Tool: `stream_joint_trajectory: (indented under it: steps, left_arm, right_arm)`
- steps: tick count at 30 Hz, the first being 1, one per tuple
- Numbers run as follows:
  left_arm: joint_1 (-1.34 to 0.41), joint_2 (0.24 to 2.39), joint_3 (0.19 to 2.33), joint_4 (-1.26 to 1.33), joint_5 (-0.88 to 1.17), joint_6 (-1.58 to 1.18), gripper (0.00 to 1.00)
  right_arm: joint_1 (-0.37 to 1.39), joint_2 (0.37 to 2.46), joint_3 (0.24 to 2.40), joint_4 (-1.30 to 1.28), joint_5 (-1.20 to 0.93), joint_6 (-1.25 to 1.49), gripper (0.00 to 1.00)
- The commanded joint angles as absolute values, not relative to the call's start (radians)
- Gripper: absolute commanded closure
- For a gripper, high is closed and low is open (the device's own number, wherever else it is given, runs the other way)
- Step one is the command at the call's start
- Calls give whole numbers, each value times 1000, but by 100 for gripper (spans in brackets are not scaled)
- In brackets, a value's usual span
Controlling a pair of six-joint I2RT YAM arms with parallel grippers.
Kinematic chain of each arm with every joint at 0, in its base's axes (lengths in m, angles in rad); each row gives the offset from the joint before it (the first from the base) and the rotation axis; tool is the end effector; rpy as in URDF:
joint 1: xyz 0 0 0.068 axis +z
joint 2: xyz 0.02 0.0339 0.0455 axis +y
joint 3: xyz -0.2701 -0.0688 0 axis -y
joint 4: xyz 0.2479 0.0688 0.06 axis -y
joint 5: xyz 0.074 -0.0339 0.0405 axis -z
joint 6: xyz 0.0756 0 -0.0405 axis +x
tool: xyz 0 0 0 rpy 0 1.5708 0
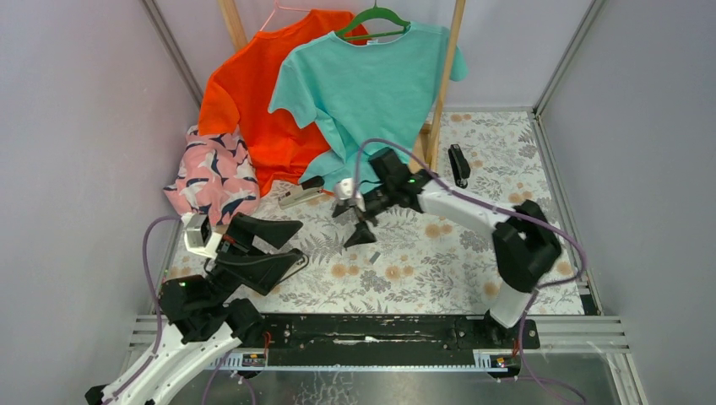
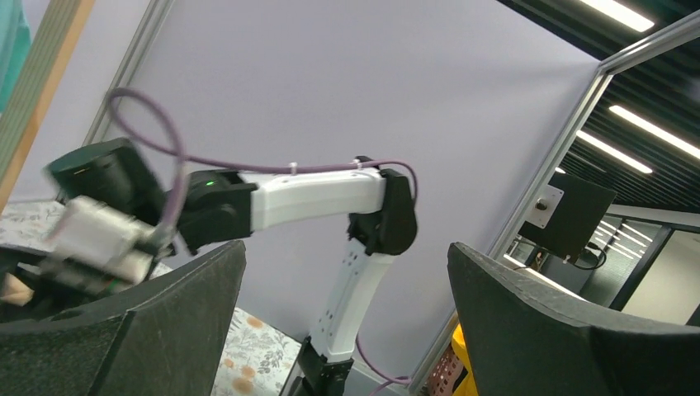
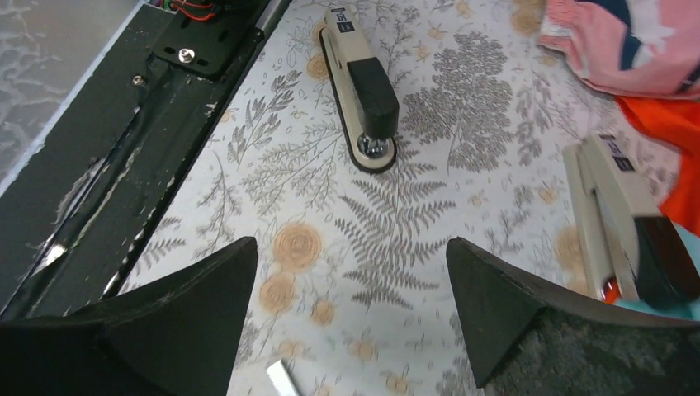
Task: Unload the staples from the stapler
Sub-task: Place the staple at the center of the board.
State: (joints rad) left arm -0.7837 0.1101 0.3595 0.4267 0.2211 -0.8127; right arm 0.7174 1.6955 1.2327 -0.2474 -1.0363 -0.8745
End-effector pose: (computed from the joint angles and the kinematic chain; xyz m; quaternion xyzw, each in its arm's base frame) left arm 0.0536 -0.0768 0.3550 0.0932 0.4313 -0.6750 0.5913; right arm 0.2492 0.3038 0.2512 -0.7087 0.4047 0.4203 0.3966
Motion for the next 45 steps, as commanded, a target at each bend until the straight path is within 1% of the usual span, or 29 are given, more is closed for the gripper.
stream_joint_trajectory:
  steps: [1,2,3,7,11,16,21,24,31,35,37,38,42,45]
  left_arm:
    - [-776,87,418,335,257,-782,0]
    - [-776,79,425,325,259,-782,0]
    - [-776,71,431,313,258,-782,0]
    - [-776,28,457,246,245,-770,0]
    - [-776,-5,465,201,225,-754,0]
    - [-776,2,469,197,233,-755,0]
    - [-777,-5,462,196,234,-756,0]
    - [-776,-3,459,197,240,-762,0]
    - [-776,-4,459,194,258,-768,0]
    - [-777,-4,456,195,267,-774,0]
    - [-777,-5,454,195,272,-777,0]
    - [-776,-4,453,196,275,-779,0]
    - [-776,-3,429,237,291,-793,0]
    - [-775,6,386,320,304,-810,0]
  right_arm:
    - [824,1867,1468,-386,-941,-921,7]
    - [847,1918,1532,-426,-925,-920,1]
    - [867,1961,1590,-452,-903,-918,0]
    - [931,2110,1791,-536,-844,-886,1]
    - [968,2216,1924,-542,-791,-788,1]
    - [1012,2334,2060,-629,-755,-815,0]
    - [1052,2403,2116,-676,-737,-836,12]
    - [1072,2418,2119,-685,-712,-848,22]
    - [1083,2431,2133,-692,-688,-834,58]
    - [1077,2377,2084,-678,-671,-834,85]
    - [1063,2307,2011,-642,-669,-832,96]
    - [1053,2266,1961,-614,-669,-824,100]
    - [969,2085,1740,-480,-697,-769,100]
    - [880,1930,1555,-361,-752,-694,100]
